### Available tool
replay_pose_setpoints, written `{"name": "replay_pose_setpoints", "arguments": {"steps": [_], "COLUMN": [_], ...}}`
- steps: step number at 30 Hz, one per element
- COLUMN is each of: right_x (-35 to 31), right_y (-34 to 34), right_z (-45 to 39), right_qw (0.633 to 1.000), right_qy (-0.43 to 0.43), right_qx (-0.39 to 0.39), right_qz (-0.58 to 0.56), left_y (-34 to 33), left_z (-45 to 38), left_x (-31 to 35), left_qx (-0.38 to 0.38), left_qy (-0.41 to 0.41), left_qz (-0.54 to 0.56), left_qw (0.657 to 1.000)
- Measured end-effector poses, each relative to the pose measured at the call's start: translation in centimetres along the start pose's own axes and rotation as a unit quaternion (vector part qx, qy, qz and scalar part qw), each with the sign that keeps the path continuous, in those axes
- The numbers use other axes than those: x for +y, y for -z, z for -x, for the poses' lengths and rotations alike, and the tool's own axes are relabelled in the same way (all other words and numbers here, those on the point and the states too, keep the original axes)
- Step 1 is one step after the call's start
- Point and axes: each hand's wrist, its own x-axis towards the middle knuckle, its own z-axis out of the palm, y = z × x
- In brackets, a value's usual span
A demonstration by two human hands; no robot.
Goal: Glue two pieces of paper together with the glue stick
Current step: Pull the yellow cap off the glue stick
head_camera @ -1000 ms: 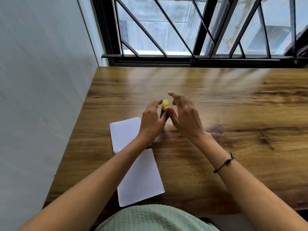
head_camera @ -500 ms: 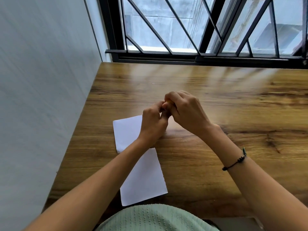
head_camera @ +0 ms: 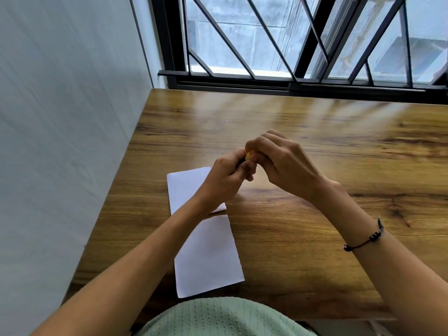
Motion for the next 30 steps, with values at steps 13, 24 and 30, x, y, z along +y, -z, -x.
{"name": "replay_pose_setpoints", "arguments": {"steps": [13,24,30], "right_x": [0.2,0.6,3.3], "right_y": [0.4,-0.9,0.9], "right_z": [0.1,0.9,1.0], "right_qw": [0.997,0.96,0.92], "right_qy": [-0.017,-0.16,-0.25], "right_qx": [-0.011,0.024,0.135], "right_qz": [-0.072,-0.227,-0.268], "left_y": [1.5,1.8,2.0], "left_z": [-0.1,-0.2,0.5], "left_x": [0.4,0.1,-0.4], "left_qx": [-0.08,-0.081,-0.077], "left_qy": [0.036,0.072,0.092], "left_qz": [0.069,0.056,0.039], "left_qw": [0.994,0.993,0.992]}}
